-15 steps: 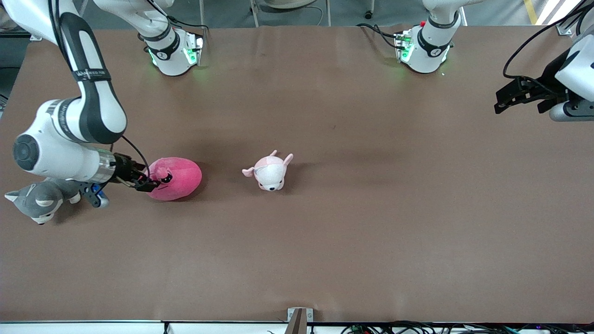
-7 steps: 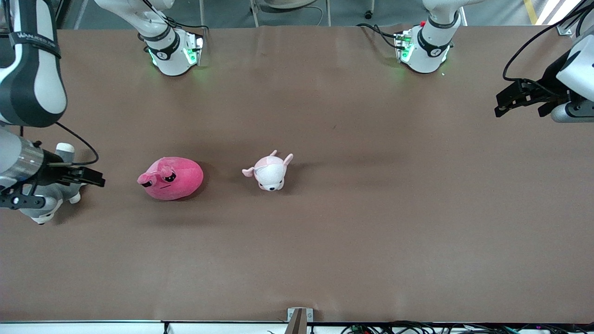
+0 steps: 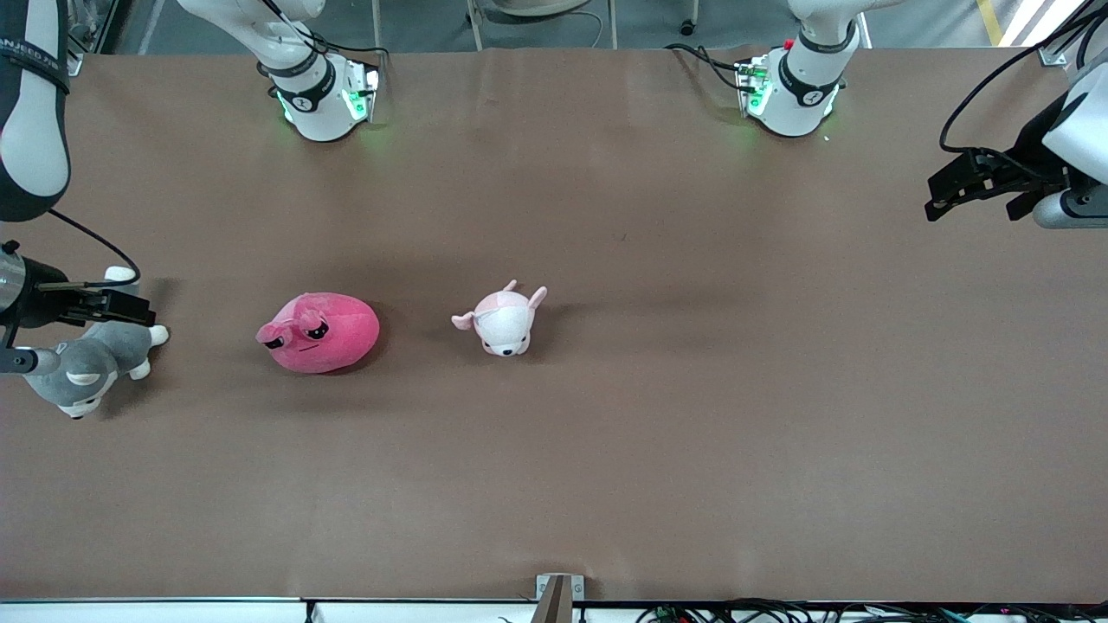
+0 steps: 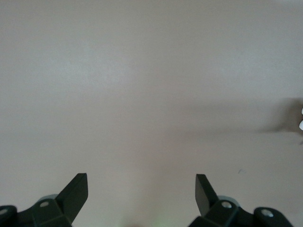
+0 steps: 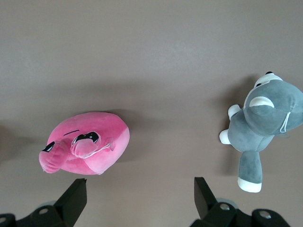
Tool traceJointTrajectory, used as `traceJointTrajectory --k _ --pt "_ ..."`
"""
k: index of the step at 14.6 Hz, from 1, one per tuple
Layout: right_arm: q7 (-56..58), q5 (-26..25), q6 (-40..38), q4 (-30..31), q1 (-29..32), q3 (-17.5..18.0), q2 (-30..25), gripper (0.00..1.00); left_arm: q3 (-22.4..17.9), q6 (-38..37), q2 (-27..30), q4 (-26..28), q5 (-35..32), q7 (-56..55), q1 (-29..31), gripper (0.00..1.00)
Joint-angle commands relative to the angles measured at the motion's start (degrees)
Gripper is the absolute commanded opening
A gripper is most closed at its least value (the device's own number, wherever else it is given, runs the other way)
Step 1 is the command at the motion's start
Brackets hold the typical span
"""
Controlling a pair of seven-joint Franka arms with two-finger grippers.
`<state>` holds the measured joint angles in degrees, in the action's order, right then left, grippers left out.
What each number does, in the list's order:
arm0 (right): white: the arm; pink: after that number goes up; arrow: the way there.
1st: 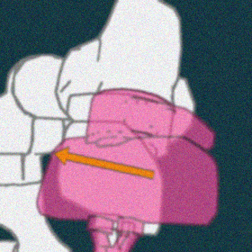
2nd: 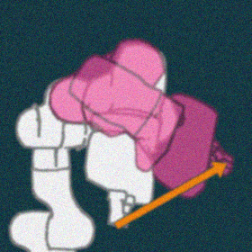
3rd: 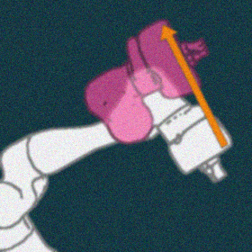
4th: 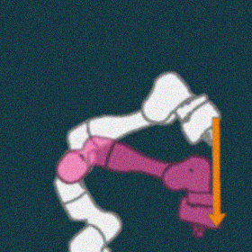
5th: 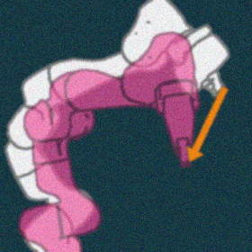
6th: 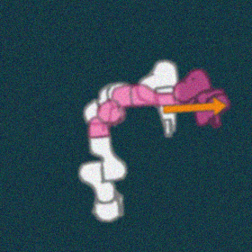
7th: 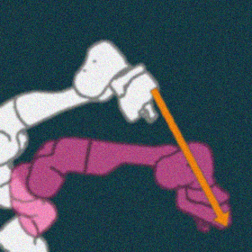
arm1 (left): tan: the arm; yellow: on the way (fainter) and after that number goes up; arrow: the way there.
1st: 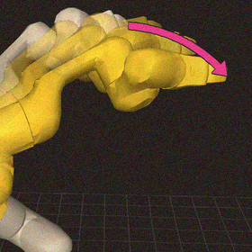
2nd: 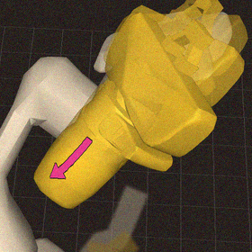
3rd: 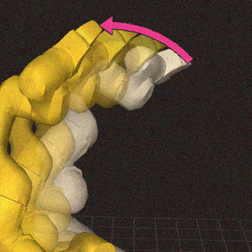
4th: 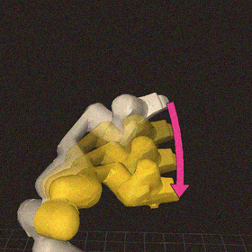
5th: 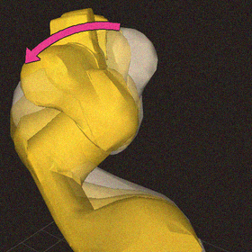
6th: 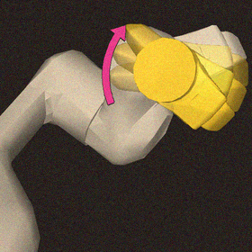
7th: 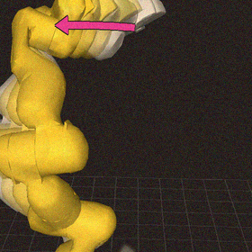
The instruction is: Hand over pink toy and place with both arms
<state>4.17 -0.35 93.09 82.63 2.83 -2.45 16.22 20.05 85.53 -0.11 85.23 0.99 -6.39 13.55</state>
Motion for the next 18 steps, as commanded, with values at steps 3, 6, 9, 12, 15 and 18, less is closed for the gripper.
traceJointTrajectory --k 3,6,9,12,15,18 --pt "0.6 -0.8 -0.2 -3.1 0.8 1.2 0.1 1.00 0.2 0.3 0.4 -0.2 0.0 -0.1 0.3 1.00" --pt "0.2 -0.1 -3.5 -2.7 -0.3 1.6 -0.5 1.00 -2.0 0.3 0.3 -0.2 0.1 -0.1 -1.8 1.00" --pt "0.7 0.0 -5.3 -1.3 -0.7 1.7 -2.8 1.00 -11.9 0.2 0.3 -0.2 0.1 -0.1 -11.8 1.00" --pt "0.7 -0.3 -5.2 1.6 -2.3 1.6 -7.1 1.00 -17.4 0.2 0.3 -0.2 0.1 0.1 -16.6 1.00" --pt "0.7 -0.3 -4.4 7.3 -2.6 1.6 -12.2 1.00 -17.4 0.2 0.3 -0.3 0.1 0.1 -16.7 1.00" --pt "0.7 -0.3 -5.0 9.9 -2.7 1.6 -16.3 1.00 -17.2 0.3 0.5 -0.3 0.0 0.1 -16.2 1.00"
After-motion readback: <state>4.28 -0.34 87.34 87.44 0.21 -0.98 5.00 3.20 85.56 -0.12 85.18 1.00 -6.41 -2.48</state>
